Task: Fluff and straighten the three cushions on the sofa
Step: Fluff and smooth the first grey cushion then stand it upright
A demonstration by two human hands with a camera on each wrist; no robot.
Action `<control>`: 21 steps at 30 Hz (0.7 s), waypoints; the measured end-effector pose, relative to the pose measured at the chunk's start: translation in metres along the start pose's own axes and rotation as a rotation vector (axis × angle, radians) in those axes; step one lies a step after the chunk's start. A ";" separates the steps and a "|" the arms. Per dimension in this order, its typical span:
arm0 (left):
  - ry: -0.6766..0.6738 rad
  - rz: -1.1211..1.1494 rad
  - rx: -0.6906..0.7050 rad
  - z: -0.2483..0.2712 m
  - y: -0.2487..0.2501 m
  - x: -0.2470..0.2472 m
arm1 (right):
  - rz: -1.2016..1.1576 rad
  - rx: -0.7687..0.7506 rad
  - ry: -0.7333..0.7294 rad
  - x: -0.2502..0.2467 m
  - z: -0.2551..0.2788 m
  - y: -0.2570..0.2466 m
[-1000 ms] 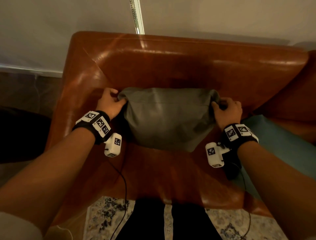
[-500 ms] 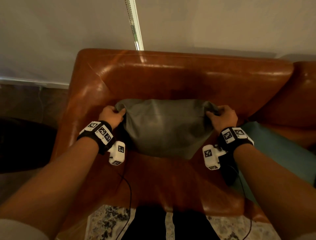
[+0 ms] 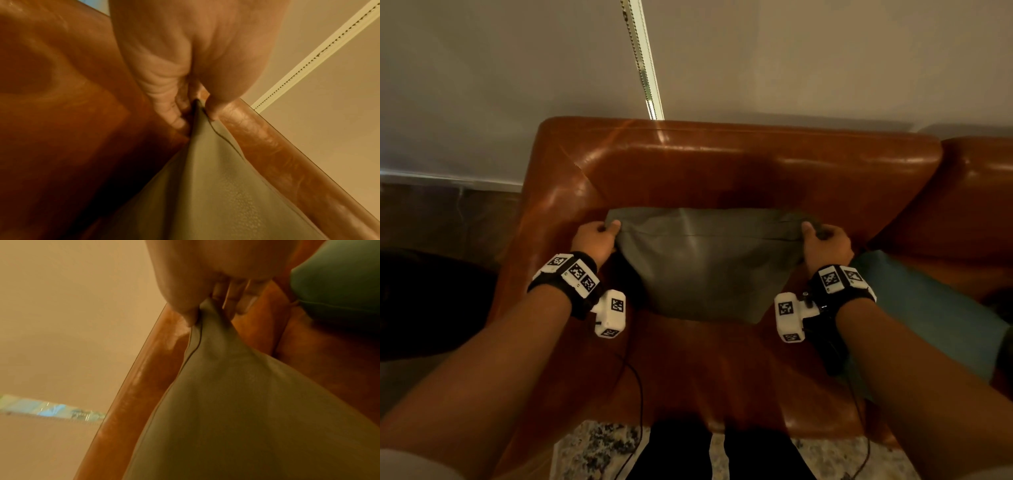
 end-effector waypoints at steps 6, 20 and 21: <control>0.081 0.000 0.071 0.004 0.016 -0.007 | -0.068 -0.044 0.060 -0.015 -0.013 0.003; 0.141 -0.266 0.395 0.035 0.072 -0.014 | 0.114 -0.235 0.033 -0.050 -0.033 -0.020; 0.160 -0.317 0.488 0.053 0.081 -0.013 | 0.097 -0.318 0.008 -0.052 -0.026 -0.029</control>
Point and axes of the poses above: each hand's wrist, its own z-axis away from the middle knuckle, its own x-axis out of the palm, y = z × x, the point moved 8 cm from there along -z, towards the middle knuckle, and after that the axes turned 6 degrees about -z, right-handed, at the moved point
